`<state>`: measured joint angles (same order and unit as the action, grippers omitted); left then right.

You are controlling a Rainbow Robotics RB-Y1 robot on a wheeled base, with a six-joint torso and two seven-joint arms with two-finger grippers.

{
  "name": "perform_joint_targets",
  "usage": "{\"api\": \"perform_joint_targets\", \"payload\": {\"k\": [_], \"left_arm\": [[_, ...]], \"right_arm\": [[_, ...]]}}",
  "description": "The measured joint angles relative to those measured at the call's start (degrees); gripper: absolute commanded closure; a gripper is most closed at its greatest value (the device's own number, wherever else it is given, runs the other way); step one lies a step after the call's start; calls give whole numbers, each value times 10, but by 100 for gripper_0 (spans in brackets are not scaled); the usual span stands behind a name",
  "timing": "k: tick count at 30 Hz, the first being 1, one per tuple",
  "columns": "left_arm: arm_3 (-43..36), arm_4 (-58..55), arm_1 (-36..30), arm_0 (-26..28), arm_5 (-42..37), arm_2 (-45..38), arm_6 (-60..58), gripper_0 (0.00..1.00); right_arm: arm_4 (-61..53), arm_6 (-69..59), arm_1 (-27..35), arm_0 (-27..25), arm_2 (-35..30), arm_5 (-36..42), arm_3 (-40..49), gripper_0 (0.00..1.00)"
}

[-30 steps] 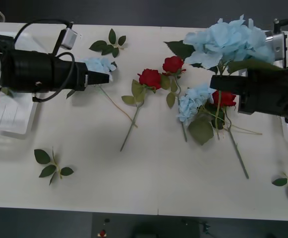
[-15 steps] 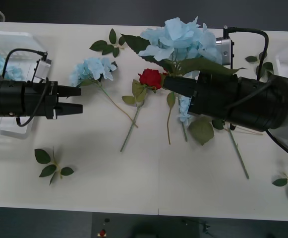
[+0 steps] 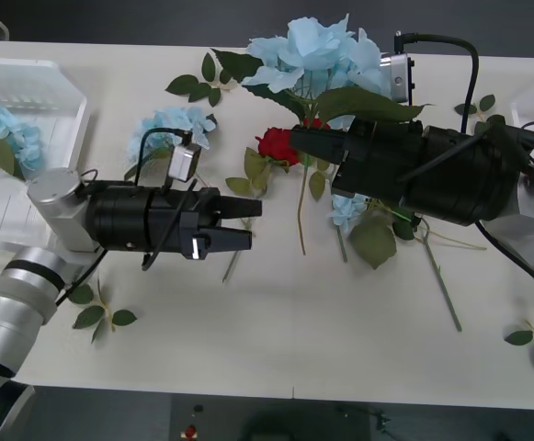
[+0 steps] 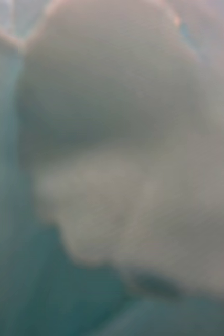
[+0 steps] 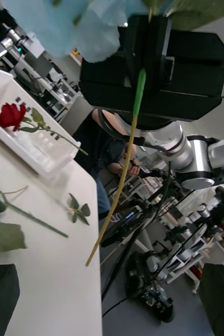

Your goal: Put the red flowers into the right box and the blue flowers into the left box

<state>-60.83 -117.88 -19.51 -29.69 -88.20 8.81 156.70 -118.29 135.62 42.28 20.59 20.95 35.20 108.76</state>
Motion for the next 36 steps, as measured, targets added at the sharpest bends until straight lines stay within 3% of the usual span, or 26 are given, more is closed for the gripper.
{"api": "perform_joint_targets", "payload": {"k": [12, 15, 16, 19, 22, 23, 35, 36], "left_arm": [[2, -35, 70, 0, 53, 11, 0, 0], [2, -57, 79, 0, 84, 41, 0, 20], [2, -62, 82, 0, 95, 53, 0, 37], [-3, -65, 88, 0, 125, 78, 0, 75], [-16, -65, 89, 0, 152, 89, 0, 96], [-21, -65, 89, 0, 160, 91, 0, 99], [-37, -76, 89, 0, 223, 109, 0, 100], [-37, -76, 89, 0, 224, 109, 0, 100]], "right_arm": [[0, -17, 0, 0, 4, 0, -2, 100], [0, -17, 0, 0, 4, 0, -2, 100], [0, -17, 0, 0, 4, 0, -2, 100], [0, -17, 0, 0, 4, 0, -2, 100], [0, -18, 0, 0, 4, 0, -2, 100], [0, -18, 0, 0, 4, 0, -2, 100], [0, -20, 0, 1, 4, -1, -8, 100], [0, -22, 0, 1, 4, -1, -9, 87]]}}
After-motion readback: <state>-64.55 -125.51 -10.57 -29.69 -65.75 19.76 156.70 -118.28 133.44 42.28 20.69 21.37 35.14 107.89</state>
